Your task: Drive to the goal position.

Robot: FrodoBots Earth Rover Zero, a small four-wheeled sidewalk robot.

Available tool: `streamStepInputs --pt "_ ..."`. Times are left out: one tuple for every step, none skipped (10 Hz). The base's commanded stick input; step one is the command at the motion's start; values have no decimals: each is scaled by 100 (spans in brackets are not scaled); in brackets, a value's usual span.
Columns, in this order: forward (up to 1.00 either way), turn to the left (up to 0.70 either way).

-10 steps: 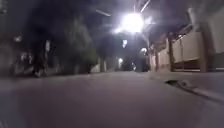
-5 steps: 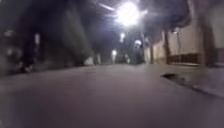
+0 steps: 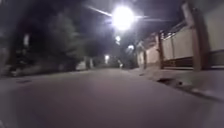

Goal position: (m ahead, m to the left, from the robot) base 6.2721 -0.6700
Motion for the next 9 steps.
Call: streamStepInputs --pt "70 0" --pt "70 0" --pt "70 0" --pt "70 0" --pt "70 0" --pt "70 0" --pt "70 0" --pt "70 0" --pt "70 0"
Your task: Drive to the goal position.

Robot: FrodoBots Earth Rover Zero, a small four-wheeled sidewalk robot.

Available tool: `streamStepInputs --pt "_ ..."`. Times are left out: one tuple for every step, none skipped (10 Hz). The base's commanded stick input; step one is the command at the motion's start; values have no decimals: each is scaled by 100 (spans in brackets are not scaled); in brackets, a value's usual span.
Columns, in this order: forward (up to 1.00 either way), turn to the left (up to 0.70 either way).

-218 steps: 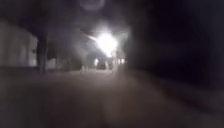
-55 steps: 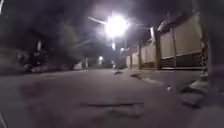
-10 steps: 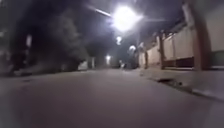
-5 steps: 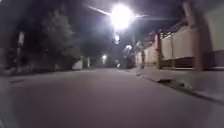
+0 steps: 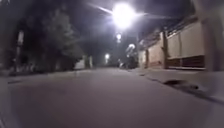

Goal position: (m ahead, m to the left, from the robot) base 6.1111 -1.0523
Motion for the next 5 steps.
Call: streamStepInputs --pt "70 -13" --pt "70 -28" --pt "70 -35" --pt "70 -35" --pt "70 -35"
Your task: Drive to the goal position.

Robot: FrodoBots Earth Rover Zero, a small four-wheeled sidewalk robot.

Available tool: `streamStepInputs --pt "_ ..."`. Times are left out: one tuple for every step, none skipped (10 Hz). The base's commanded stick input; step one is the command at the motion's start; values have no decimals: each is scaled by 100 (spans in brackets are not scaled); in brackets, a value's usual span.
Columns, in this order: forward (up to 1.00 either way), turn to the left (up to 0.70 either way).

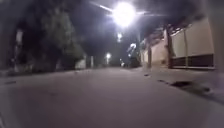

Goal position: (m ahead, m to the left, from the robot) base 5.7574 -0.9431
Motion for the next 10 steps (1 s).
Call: streamStepInputs --pt "70 -35" --pt "70 -35" --pt "70 -35" --pt "70 -35" --pt "70 -35" --pt "70 -35" --pt "70 -35" --pt "70 -35" --pt "70 -35" --pt "70 -35"
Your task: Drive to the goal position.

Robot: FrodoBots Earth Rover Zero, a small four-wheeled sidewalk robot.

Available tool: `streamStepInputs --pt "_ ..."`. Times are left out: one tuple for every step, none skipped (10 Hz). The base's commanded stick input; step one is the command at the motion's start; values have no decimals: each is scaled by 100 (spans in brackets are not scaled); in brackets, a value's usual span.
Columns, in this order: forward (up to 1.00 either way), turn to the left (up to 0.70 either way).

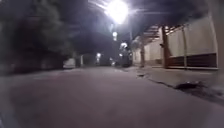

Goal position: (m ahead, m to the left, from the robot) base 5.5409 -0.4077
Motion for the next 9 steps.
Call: streamStepInputs --pt "70 -35" --pt "70 -35" --pt "70 -35" --pt "70 -35" --pt "70 -30" --pt "70 -10" --pt "70 0" --pt "70 0" --pt "70 0"
